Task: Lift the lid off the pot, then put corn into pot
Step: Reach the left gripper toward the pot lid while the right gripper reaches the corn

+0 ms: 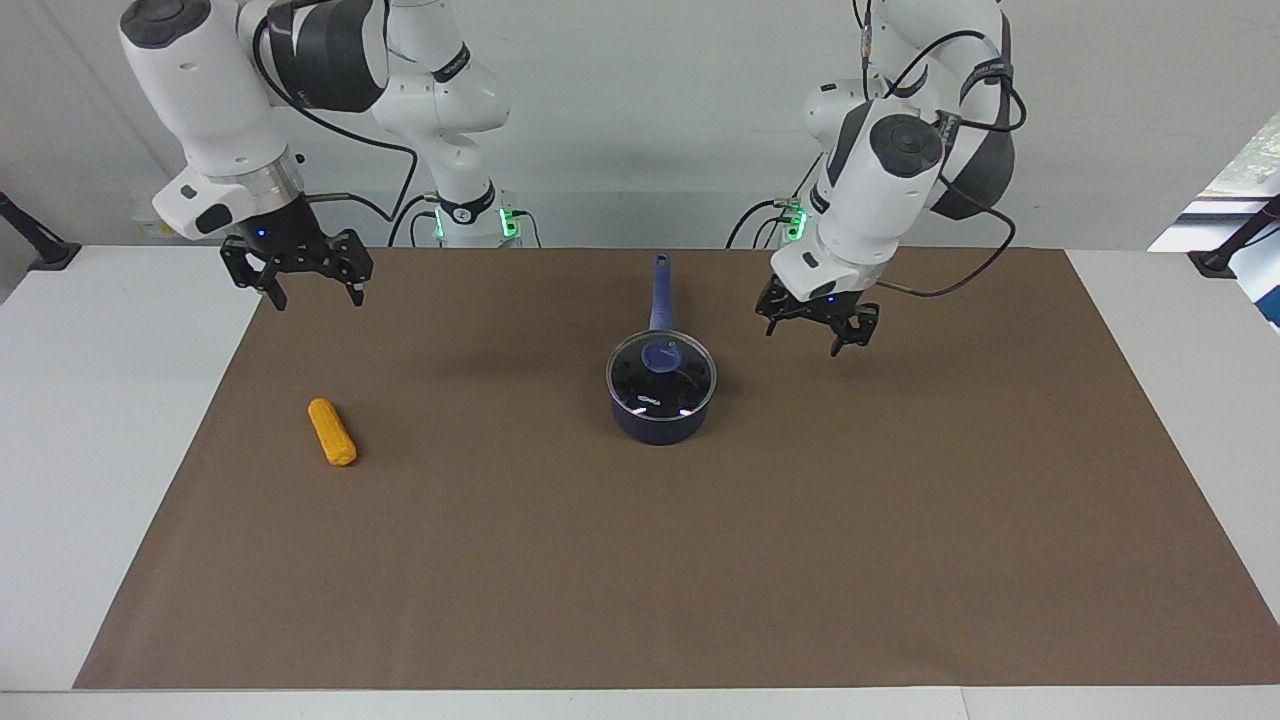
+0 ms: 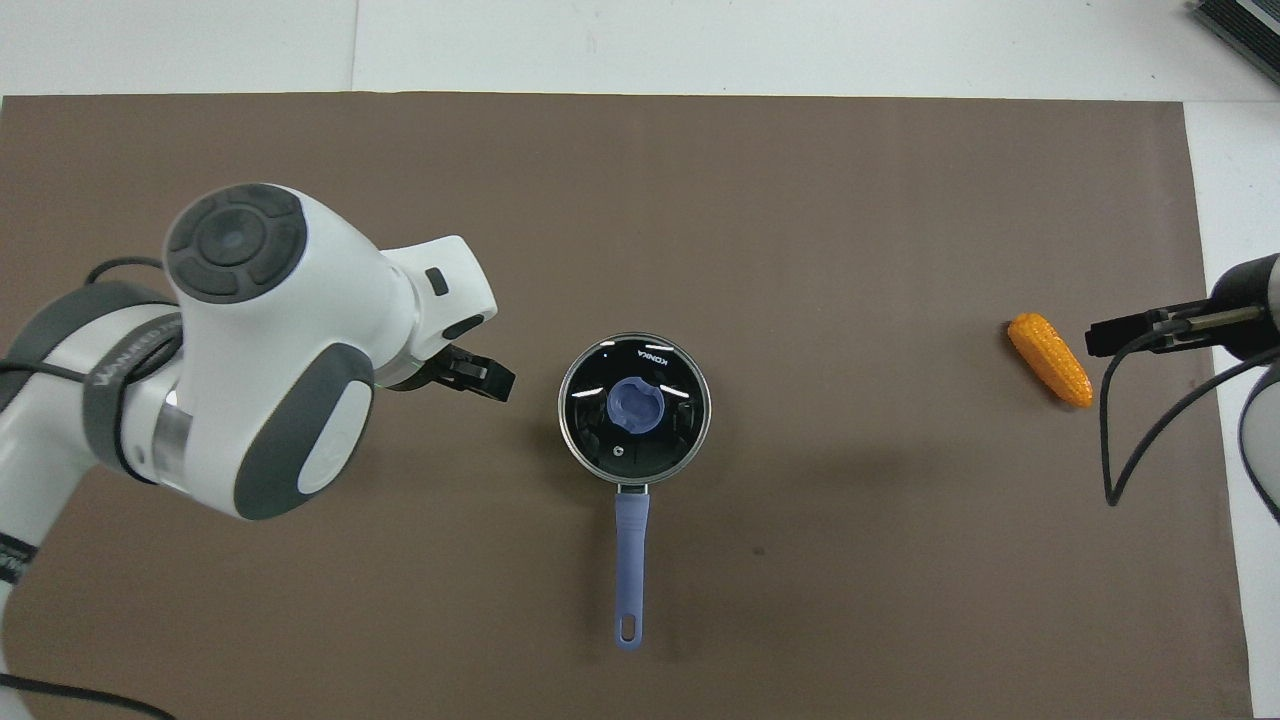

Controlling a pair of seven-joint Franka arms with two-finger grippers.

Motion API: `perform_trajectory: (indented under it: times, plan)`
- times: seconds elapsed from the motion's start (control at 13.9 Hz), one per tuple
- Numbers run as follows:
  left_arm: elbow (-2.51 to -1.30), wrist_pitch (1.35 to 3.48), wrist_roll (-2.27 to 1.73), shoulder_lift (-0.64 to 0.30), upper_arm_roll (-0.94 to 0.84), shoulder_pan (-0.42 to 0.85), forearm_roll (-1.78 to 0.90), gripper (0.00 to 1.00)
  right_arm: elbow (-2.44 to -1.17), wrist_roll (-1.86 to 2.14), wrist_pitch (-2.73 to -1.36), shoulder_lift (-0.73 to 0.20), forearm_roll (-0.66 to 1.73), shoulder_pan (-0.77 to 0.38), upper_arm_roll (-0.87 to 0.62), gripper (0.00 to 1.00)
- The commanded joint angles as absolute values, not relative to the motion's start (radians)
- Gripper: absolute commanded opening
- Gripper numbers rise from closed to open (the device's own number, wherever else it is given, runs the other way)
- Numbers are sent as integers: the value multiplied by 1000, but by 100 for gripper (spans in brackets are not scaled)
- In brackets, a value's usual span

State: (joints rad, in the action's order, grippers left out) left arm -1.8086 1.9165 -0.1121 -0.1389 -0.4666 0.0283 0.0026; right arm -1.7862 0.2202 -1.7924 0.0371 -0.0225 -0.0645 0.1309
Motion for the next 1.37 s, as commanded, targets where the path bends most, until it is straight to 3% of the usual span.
perform_trajectory:
  times: [0.0,0.22,0.43,0.72,1.29]
  plan:
    - [-1804,1982,-286,-199,-511,74,92,100,-1827,400,-1873,8,-18,-38,127,100]
    - [-1786,2017,-469,-254,-577,101,208,100,-1853,553,-2044,-142,-17,-11,127,100]
    - [-1703,1996,-644,-328,-615,141,262,100,-1870,727,-2153,-222,-17,27,127,100]
    - [-1631,1968,-731,-391,-617,198,268,100,-1956,897,-2258,-264,47,70,127,100]
    - [-1661,2029,-820,-408,-624,218,322,100,-1979,971,-2335,-350,78,104,127,100]
